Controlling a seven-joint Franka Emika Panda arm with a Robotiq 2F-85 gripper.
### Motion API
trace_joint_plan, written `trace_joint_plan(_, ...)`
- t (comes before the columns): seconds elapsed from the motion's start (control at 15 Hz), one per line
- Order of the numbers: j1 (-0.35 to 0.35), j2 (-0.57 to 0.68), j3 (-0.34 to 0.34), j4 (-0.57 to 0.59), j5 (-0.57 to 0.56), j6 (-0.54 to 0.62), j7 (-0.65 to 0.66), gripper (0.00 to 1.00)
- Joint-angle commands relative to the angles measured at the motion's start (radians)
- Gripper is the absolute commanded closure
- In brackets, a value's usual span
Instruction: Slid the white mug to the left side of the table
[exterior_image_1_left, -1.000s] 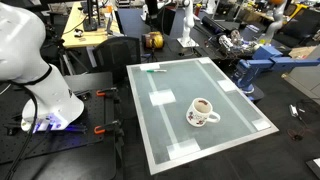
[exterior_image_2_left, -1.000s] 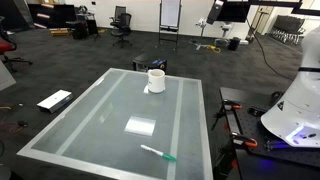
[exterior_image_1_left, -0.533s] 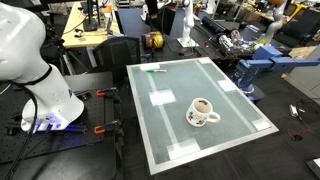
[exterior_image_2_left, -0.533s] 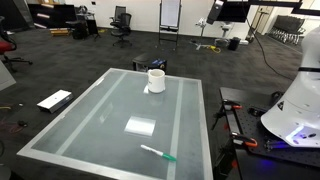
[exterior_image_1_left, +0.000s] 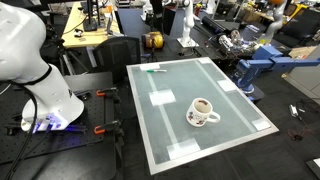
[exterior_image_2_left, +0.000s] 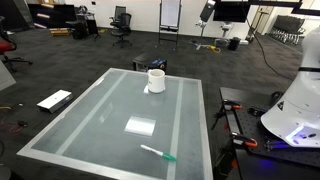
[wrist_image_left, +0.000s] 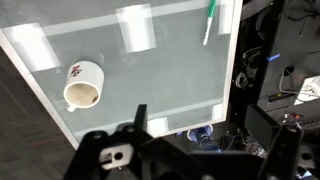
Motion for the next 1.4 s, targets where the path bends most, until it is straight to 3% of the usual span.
trace_joint_plan(0.0,-0.061,0.083,0.046,0.036,-0.063,0.112,0.077,0.00)
trace_joint_plan(0.4,-0.122,0.256,0.037,0.090,-0.155,0.236,0.135,0.00)
trace_joint_plan(0.93,-0.131,0.489,-0.007,0.159,-0.171,0.324,0.116,0.00)
trace_joint_plan(1.33,-0.161,0.622,-0.018,0.191,-0.302,0.365,0.197,0.00)
